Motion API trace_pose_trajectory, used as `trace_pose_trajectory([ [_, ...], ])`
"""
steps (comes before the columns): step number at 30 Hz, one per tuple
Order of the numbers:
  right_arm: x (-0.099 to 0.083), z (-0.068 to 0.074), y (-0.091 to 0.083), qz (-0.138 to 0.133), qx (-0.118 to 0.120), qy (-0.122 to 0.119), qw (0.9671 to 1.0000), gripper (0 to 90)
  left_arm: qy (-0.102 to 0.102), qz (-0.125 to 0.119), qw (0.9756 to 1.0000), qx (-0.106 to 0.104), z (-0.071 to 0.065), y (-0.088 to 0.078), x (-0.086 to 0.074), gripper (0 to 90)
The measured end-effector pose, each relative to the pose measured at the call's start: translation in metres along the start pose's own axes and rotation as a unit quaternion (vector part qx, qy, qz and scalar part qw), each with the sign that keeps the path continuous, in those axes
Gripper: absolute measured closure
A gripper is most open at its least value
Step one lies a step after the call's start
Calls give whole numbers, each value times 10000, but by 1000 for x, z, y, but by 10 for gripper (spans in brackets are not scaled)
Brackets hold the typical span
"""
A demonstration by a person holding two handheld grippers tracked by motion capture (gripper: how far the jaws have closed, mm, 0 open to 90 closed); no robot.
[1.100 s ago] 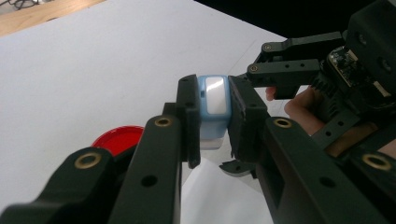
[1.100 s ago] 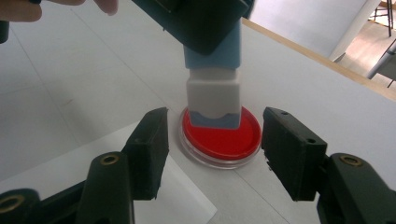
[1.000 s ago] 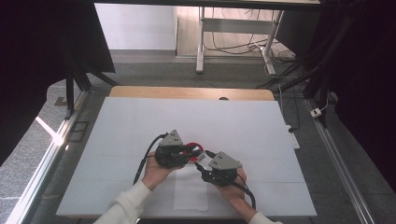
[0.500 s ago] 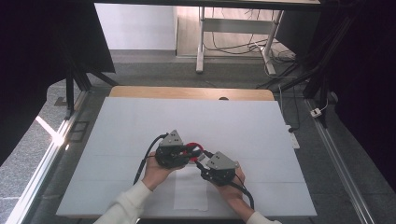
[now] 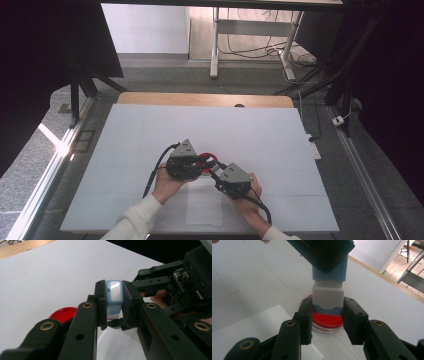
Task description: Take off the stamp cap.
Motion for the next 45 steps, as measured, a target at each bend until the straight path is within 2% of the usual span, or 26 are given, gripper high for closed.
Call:
trace_pose_trajectory([
  [28,-1,1,1,114,-55,-90,9999,646,-63,7,10000,16,0,2,-2,756],
  [45,-2,2,1,87,-110,-76,9999,648,-74,-8,10000,25,0,3,-2,757],
])
Point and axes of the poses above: each handheld gripper's, and its own axes: y roughly forward along the jaws, x roughly out of its top, z roughly to its left, the point moved 5 cm from there along y, roughly forward along the jaws, and after that the axes turned 14 degrees about z, right-handed, at the moved point
